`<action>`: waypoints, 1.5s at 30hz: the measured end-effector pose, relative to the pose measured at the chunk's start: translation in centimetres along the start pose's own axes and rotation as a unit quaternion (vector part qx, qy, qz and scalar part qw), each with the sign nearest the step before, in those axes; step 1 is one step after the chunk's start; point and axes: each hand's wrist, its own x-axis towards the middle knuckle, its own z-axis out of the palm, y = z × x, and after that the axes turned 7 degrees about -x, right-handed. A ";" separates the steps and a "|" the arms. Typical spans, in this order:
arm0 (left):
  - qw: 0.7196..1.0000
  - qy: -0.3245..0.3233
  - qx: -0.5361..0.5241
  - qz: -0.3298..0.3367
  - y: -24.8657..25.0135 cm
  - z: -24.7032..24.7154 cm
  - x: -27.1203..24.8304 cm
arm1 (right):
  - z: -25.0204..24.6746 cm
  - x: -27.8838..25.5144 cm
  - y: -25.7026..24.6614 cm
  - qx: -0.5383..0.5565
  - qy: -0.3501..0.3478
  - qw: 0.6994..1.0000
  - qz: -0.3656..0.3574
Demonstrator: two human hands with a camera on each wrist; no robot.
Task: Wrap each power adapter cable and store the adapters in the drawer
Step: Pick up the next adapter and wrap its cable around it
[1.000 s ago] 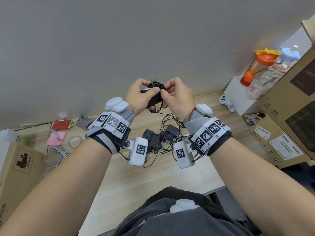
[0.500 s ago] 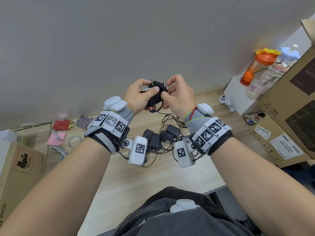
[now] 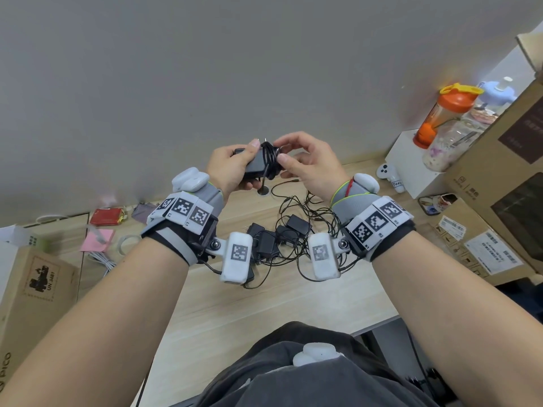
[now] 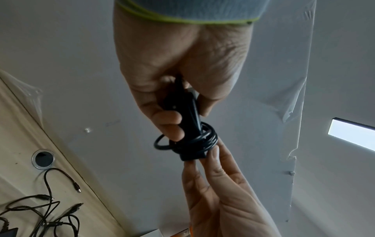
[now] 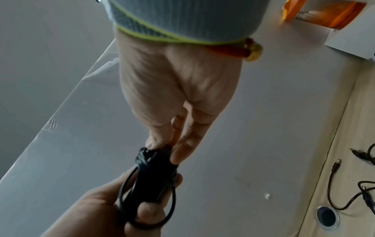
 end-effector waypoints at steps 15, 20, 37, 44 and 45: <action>0.993 -0.021 0.110 0.038 0.2 -0.5 0.1 | -0.6 0.7 0.5 0.039 0.088 0.993 0.072; 0.992 -0.047 0.111 0.047 0.3 -0.2 -0.4 | -0.7 0.6 0.5 0.093 0.052 0.990 0.091; 0.974 -0.156 0.145 0.083 -0.4 0.6 -0.6 | -1.2 0.2 2.4 0.053 0.040 0.988 0.143; 0.978 -0.135 0.136 0.082 -1.7 3.4 -0.4 | -2.6 -1.5 3.6 0.112 -0.005 0.966 0.232; 0.979 -0.130 0.134 0.080 -1.9 3.8 -0.4 | -2.7 -1.7 3.9 0.116 0.005 0.963 0.242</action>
